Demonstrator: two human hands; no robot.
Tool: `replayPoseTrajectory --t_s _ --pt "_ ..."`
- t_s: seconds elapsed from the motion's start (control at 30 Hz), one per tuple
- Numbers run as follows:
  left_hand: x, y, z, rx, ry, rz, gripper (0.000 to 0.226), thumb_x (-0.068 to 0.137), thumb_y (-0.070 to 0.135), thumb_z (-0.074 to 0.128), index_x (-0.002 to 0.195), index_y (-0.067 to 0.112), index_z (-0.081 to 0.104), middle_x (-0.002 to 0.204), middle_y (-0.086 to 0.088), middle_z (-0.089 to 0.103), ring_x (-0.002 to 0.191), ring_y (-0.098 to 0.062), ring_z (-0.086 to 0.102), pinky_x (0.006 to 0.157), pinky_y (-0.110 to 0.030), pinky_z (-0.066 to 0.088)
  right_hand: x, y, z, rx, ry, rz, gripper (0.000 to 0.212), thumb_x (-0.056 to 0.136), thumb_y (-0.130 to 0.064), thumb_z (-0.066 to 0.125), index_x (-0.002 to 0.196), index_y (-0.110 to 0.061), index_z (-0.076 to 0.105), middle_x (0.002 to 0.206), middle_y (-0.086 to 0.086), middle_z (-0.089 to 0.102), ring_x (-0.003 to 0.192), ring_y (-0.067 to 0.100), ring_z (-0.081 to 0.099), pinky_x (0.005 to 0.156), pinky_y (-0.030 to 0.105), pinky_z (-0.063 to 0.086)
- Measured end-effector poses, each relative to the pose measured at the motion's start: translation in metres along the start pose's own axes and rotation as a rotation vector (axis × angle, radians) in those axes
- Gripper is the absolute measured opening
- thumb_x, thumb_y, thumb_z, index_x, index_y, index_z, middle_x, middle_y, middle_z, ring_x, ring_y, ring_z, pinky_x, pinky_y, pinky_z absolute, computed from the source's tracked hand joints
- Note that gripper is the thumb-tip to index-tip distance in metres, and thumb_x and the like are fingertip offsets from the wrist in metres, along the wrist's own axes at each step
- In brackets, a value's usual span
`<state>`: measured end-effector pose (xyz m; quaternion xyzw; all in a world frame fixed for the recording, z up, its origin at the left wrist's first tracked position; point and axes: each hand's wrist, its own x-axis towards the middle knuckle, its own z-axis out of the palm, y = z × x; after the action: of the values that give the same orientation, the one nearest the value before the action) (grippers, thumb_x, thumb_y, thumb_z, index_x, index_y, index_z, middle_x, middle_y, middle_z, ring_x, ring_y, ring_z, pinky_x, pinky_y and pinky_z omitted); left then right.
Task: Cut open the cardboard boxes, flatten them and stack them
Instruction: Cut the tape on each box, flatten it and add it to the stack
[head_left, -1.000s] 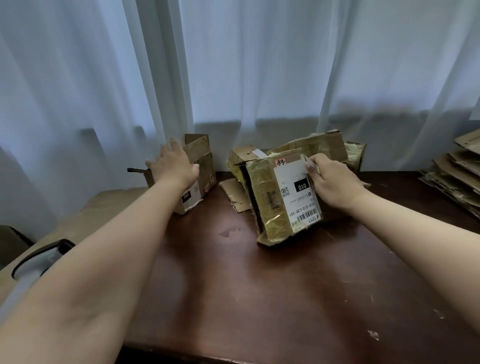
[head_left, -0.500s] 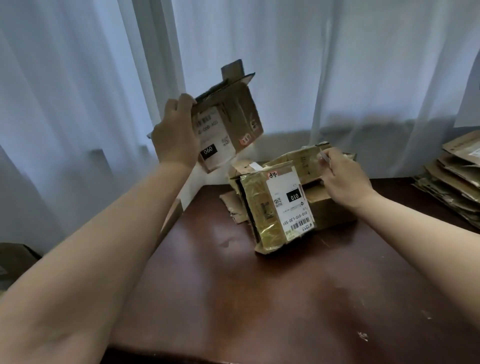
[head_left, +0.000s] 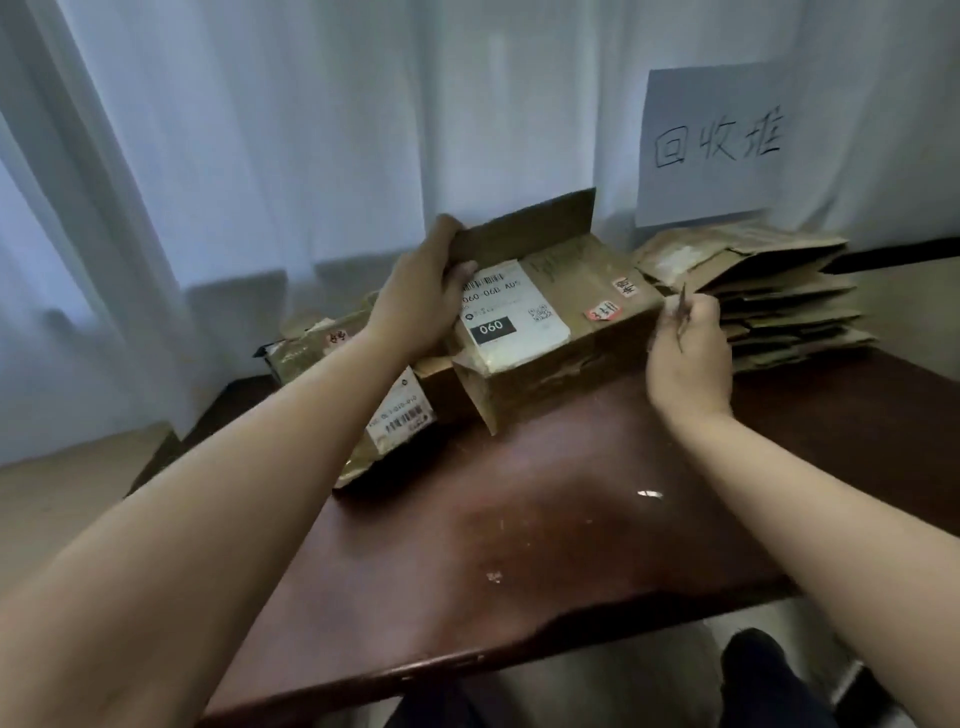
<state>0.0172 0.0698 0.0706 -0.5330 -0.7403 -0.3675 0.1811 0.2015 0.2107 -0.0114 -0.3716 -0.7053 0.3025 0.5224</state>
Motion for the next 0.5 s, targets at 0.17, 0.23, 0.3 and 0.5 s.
replayPoseTrajectory --t_s 0.17,0.23,0.3,0.5 --pt "-0.037 0.002 0.058 -0.049 -0.187 -0.129 0.032 0.096 0.017 0.055 0.125 0.01 0.043 0.089 0.001 0.056 0.085 -0.02 0.054 0.074 -0.024 0.036 -0.016 0.056 -0.034 -0.256 -0.201 0.227 0.027 0.097 -0.034 0.046 0.117 -0.016 0.052 0.119 0.011 0.062 0.112 0.034 0.055 0.086 0.037 0.041" --pt "-0.044 -0.003 0.065 -0.037 -0.226 -0.209 0.04 0.092 0.018 0.061 0.128 0.013 0.044 0.107 -0.008 0.061 0.099 -0.026 0.057 0.082 -0.026 0.038 -0.02 0.065 -0.042 -0.287 -0.237 0.259 0.031 0.093 -0.036 0.053 0.118 -0.017 0.051 0.121 0.008 0.062 0.114 0.033 0.055 0.089 0.036 0.041" --pt "-0.043 -0.007 0.064 0.004 -0.243 -0.213 0.051 0.087 0.02 0.068 0.131 0.014 0.044 0.123 -0.009 0.059 0.111 -0.026 0.056 0.089 -0.028 0.038 -0.023 0.069 -0.048 -0.285 -0.248 0.258 0.033 0.09 -0.034 0.058 0.117 -0.017 0.05 0.117 0.006 0.062 0.113 0.032 0.055 0.09 0.036 0.042" --pt "-0.027 0.028 0.058 0.062 -0.251 0.002 0.038 0.09 0.04 0.061 0.123 0.02 0.06 0.124 -0.001 0.06 0.117 -0.017 0.052 0.096 -0.026 0.036 -0.031 0.072 -0.053 -0.187 -0.26 0.245 0.028 0.089 -0.02 0.057 0.115 -0.012 0.049 0.098 0.0 0.054 0.102 0.024 0.053 0.075 0.026 0.033"
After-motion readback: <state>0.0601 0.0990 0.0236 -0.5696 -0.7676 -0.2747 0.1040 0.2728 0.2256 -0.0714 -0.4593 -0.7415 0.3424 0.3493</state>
